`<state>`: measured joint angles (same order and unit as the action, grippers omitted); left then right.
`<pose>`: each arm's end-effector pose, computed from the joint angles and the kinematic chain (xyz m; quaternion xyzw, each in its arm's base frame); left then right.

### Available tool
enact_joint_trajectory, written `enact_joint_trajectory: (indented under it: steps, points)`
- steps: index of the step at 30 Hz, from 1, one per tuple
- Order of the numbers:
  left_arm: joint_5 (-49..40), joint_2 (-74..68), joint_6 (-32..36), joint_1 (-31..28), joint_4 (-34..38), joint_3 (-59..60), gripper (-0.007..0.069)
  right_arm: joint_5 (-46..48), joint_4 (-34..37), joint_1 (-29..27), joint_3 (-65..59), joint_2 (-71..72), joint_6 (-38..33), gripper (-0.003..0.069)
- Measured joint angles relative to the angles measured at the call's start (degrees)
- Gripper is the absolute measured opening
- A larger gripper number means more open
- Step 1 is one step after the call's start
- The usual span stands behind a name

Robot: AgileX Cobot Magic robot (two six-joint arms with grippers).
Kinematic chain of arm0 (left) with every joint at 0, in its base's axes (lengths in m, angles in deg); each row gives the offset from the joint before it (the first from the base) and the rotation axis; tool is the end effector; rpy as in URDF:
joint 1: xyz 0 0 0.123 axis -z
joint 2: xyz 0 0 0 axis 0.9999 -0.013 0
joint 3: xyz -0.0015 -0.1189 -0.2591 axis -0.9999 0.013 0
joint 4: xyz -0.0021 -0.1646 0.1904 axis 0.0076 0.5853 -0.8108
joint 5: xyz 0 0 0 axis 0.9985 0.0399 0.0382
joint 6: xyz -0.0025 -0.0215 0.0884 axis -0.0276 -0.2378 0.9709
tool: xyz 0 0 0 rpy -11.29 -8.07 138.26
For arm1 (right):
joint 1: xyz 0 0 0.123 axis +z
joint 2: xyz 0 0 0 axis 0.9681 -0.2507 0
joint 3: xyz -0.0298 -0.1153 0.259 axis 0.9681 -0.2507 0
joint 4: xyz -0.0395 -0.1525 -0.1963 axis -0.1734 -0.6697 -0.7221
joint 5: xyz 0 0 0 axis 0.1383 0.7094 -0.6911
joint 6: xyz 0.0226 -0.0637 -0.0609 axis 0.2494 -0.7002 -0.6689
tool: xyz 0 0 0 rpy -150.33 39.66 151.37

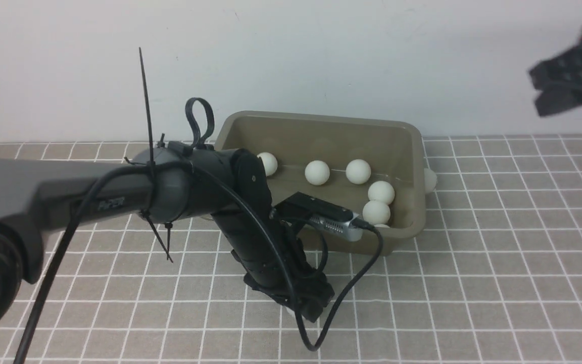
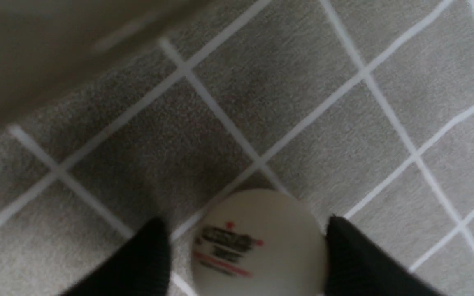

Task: Put the table tennis balls into the box on the grey coffee tablecloth.
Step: 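Reach for and grasp a ping pong ball on the table beside the basket, then drop the ball into the bin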

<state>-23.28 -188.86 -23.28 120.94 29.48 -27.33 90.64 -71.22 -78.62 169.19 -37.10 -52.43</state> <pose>0.3184 -0.2297 0.1476 0.3077 0.9331 -0.1762 0.0606 0.3479 0.0042 0.3352 -0.0681 0.9693 0.1062 0.2111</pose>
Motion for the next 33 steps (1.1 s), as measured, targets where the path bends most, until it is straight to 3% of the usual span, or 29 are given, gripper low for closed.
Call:
enact_joint_trajectory:
  steps: [5,8,11,13,14,15,16,18,21,25,28,31,33]
  points:
    - [-7.5,2.7,-0.2,0.0,-3.1,-6.4,0.0353,-7.0,8.5,-3.1,-9.3,-0.3,-6.5,-0.0009]
    - [-9.6,6.6,-1.7,0.0,-6.8,-13.6,0.0353,-14.5,15.6,-3.0,-12.7,-2.5,-13.1,0.0030]
    - [-10.1,8.1,-4.5,-1.0,-10.2,-20.0,0.0353,-19.8,22.3,-2.7,-12.9,-6.1,-19.0,0.0117]
    - [-10.2,7.5,-5.8,-2.7,-12.6,-23.8,0.0353,-22.2,28.1,-2.5,-12.2,-10.4,-22.6,0.0230]
    - [-10.2,7.5,-5.8,-2.9,-12.6,-24.1,0.0353,-22.3,28.5,-2.5,-12.1,-10.8,-22.8,0.0239]
    - [-10.2,6.0,-6.6,-4.5,-13.4,-25.7,0.0353,-22.9,30.8,-2.1,-10.4,-14.0,-24.2,0.0326]
    - [-10.2,5.5,-6.6,-4.8,-13.4,-25.9,0.0353,-22.9,31.0,-2.1,-10.4,-14.5,-24.4,0.0326]
    - [-10.2,2.4,-6.8,-6.8,-13.3,-26.8,0.0353,-23.2,32.0,-0.9,-6.8,-19.2,-25.5,0.0435]
    - [-9.9,-2.5,-7.5,-8.5,-12.5,-26.8,0.0380,-23.2,32.0,1.1,-2.8,-24.3,-25.9,0.0514]
    - [-9.7,-6.8,-12.5,-10.2,-12.2,-26.8,0.0512,-23.2,31.0,3.2,1.6,-28.9,-25.7,0.0552]
    - [-9.8,-7.8,-17.4,-11.5,-13.4,-26.8,0.0544,-23.3,29.8,3.7,3.6,-31.0,-24.5,0.0558]
    - [-10.9,-8.1,-21.6,-13.9,-16.1,-26.8,0.0497,-23.7,28.2,4.2,4.8,-32.1,-23.7,0.0559]
    - [-12.7,-7.8,-22.2,-15.2,-17.8,-26.9,0.0421,-23.9,27.5,4.7,4.9,-32.2,-23.5,0.0559]
